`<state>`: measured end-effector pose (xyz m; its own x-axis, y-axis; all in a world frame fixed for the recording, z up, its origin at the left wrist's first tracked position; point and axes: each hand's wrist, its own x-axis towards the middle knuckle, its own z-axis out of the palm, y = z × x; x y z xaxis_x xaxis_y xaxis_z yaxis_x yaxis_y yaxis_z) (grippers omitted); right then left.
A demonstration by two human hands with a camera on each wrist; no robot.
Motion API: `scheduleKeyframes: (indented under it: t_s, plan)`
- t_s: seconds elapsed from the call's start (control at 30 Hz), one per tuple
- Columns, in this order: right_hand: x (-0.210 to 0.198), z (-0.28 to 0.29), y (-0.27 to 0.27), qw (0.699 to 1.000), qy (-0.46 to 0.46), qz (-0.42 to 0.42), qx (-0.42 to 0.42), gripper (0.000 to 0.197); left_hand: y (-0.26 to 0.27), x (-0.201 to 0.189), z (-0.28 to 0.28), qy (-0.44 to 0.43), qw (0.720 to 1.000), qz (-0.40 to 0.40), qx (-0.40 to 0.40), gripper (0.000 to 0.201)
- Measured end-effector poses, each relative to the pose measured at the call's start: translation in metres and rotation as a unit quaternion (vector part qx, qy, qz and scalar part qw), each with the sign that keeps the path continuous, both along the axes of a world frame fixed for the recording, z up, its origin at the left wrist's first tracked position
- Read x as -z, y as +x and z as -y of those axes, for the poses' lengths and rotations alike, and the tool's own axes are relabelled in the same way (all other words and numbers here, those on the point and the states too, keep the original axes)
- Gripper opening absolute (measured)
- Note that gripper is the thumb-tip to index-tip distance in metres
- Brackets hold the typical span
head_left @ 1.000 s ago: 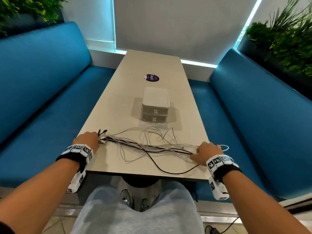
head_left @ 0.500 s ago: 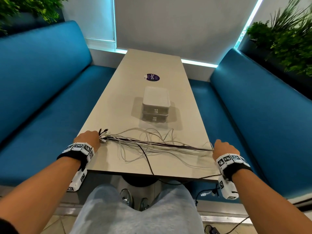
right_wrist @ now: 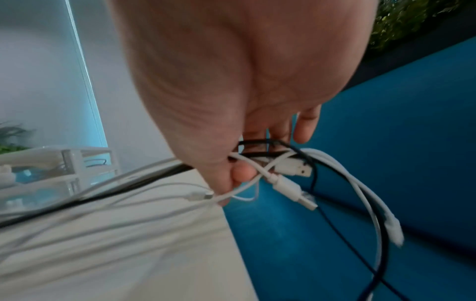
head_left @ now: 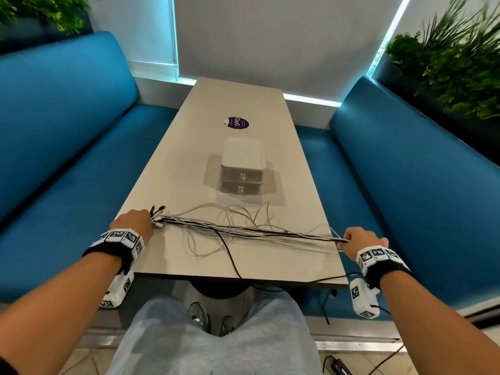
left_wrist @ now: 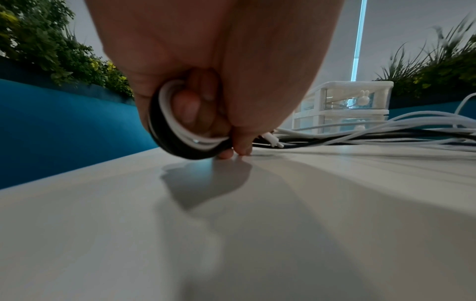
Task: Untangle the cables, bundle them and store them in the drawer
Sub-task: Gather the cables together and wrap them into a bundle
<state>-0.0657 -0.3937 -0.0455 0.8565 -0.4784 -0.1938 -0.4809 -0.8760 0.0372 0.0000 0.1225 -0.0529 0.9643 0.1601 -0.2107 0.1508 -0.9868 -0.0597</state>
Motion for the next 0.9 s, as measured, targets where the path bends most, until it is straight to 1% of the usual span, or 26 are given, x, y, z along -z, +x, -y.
scheduleKeyframes:
  t_s: [0.07,0.13,0.2,0.3,0.4,0.53,0.63,0.73,0.83,0.87,0.9]
  plan:
    - [0.007,0.006,-0.006,1.000,-0.010,0.012,-0.016,0.007,0.000,-0.001,0.000,0.000,1.000,0.000,-0.003,0.012]
    - [0.014,0.013,-0.012,1.000,-0.016,0.006,-0.023,0.005,0.000,-0.001,0.000,0.000,1.000,-0.003,0.000,0.011]
    - [0.021,0.019,-0.017,0.999,-0.021,-0.021,-0.026,0.010,0.000,-0.003,0.001,0.000,1.000,-0.006,0.000,0.010]
    - [0.031,0.026,-0.023,0.998,-0.009,-0.056,-0.016,0.013,0.001,-0.004,0.001,0.001,1.000,-0.005,0.002,0.009]
    - [0.031,0.025,-0.022,0.998,-0.008,-0.066,0.007,0.013,0.001,-0.003,0.002,0.005,1.000,-0.007,0.001,0.009]
    - [0.027,0.030,-0.021,0.997,0.008,-0.082,0.011,0.008,0.002,-0.003,0.001,0.002,1.000,-0.011,-0.001,0.009]
    - [0.025,0.041,-0.024,0.997,0.018,-0.064,0.039,0.015,0.001,-0.003,0.002,0.005,1.000,-0.006,0.000,0.010]
    - [0.026,0.042,-0.024,0.996,-0.002,-0.085,0.035,0.027,0.001,-0.003,0.003,0.010,1.000,-0.003,-0.002,0.011]
    - [0.025,0.036,-0.025,0.990,-0.057,-0.131,0.007,0.024,0.001,-0.003,0.003,0.005,1.000,-0.001,-0.002,0.012]
    - [0.024,0.036,-0.026,0.988,-0.063,-0.144,0.002,0.023,0.001,-0.002,0.002,0.003,1.000,-0.001,-0.002,0.012]
    - [0.024,0.038,-0.025,0.988,-0.056,-0.144,0.003,0.035,0.002,-0.002,0.002,0.001,1.000,-0.002,-0.003,0.012]
